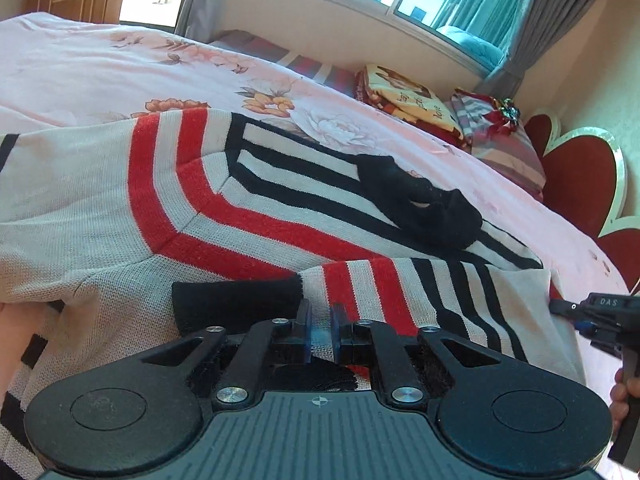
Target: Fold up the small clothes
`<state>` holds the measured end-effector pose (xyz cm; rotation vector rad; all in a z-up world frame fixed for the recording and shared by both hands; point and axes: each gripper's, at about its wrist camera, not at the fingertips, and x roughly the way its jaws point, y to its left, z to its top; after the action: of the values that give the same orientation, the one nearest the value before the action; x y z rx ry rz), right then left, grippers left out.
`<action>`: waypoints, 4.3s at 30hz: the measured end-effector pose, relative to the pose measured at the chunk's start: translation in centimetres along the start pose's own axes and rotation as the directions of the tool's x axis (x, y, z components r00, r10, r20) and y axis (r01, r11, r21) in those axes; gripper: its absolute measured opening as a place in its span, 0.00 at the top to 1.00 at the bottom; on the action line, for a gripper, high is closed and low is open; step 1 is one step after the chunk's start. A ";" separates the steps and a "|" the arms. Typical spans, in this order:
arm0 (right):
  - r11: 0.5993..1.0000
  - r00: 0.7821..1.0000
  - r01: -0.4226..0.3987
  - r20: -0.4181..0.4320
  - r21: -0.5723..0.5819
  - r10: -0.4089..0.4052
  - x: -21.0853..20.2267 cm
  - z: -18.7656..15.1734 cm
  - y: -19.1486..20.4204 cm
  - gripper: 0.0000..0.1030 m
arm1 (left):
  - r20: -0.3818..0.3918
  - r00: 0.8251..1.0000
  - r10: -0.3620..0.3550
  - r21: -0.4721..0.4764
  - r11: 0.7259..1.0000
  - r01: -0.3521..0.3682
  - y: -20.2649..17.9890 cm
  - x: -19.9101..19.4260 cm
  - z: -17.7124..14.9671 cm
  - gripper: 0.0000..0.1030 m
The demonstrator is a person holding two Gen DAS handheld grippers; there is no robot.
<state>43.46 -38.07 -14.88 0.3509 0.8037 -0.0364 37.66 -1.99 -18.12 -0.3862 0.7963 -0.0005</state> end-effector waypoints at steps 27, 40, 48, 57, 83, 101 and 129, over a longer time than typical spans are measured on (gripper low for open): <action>0.872 1.000 0.013 -0.003 -0.489 -0.017 -3.1 -8.0 10.0 0.69 | -0.019 0.996 0.087 -0.047 0.995 -0.088 0.9 -4.0 -0.8 0.66; 0.856 0.968 -0.247 -0.075 -0.454 0.239 -8.7 -12.3 17.1 0.56 | 0.078 0.957 0.278 -0.340 0.910 -0.237 15.1 -14.9 -2.4 0.08; 0.865 0.977 -0.213 -0.078 -0.455 0.200 -8.1 -15.2 21.8 0.47 | 0.078 0.959 0.272 -0.648 0.745 -0.159 29.7 -15.4 -3.2 0.08; 0.891 0.993 -0.117 -0.036 -0.439 0.113 -5.5 -16.5 26.2 0.47 | 0.193 0.957 0.215 -0.681 0.732 -0.027 35.3 -11.2 0.8 0.26; 0.950 0.997 -0.008 0.072 -0.313 0.033 -7.6 -13.6 19.1 0.47 | 0.102 0.921 -0.376 0.014 0.926 0.377 4.9 -5.2 7.5 0.84; 0.979 0.979 -0.197 -0.060 -0.044 0.195 -7.5 -11.3 11.8 0.30 | 0.143 0.988 -0.049 0.142 0.989 0.029 3.0 -7.7 4.5 0.11; 0.957 0.989 0.124 0.109 -0.262 -0.099 -7.5 -9.0 9.0 0.74 | 0.039 0.991 0.126 0.033 0.991 -0.127 9.2 -3.9 3.1 0.12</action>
<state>33.47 -27.42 -12.65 0.0462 0.7229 -0.0488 35.79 8.22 -16.57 -0.3008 0.7825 0.1105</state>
